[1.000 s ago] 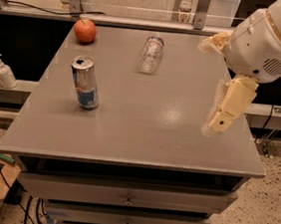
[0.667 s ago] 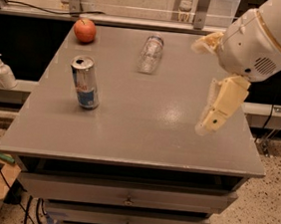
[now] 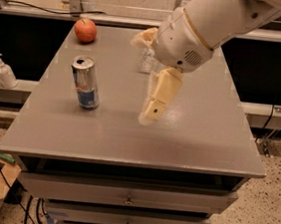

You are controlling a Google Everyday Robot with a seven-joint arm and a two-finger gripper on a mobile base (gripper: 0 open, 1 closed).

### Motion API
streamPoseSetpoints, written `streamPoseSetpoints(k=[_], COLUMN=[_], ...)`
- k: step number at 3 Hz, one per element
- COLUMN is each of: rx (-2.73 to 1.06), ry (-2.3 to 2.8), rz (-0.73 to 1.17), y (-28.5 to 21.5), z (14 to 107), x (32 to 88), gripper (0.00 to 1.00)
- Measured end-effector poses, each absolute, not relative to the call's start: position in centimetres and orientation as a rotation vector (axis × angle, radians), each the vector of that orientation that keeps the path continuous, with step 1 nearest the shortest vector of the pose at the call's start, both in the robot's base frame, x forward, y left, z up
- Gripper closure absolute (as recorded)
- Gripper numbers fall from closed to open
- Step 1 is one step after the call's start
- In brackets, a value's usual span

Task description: Knock redbull can over

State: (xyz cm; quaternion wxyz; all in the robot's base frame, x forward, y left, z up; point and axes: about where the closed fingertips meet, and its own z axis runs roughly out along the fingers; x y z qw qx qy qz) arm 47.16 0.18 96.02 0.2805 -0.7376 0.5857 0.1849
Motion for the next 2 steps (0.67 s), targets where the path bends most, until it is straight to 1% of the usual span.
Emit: streamPoseSetpoints(k=[1,2], rx=[-1.976,-1.933], ry=[1.463,1.374], rz=[0.625,0.742], y=[4.7,7.2], z=[95.0,94.3], x=[48.7,50.5], gripper=[0.00,0.00])
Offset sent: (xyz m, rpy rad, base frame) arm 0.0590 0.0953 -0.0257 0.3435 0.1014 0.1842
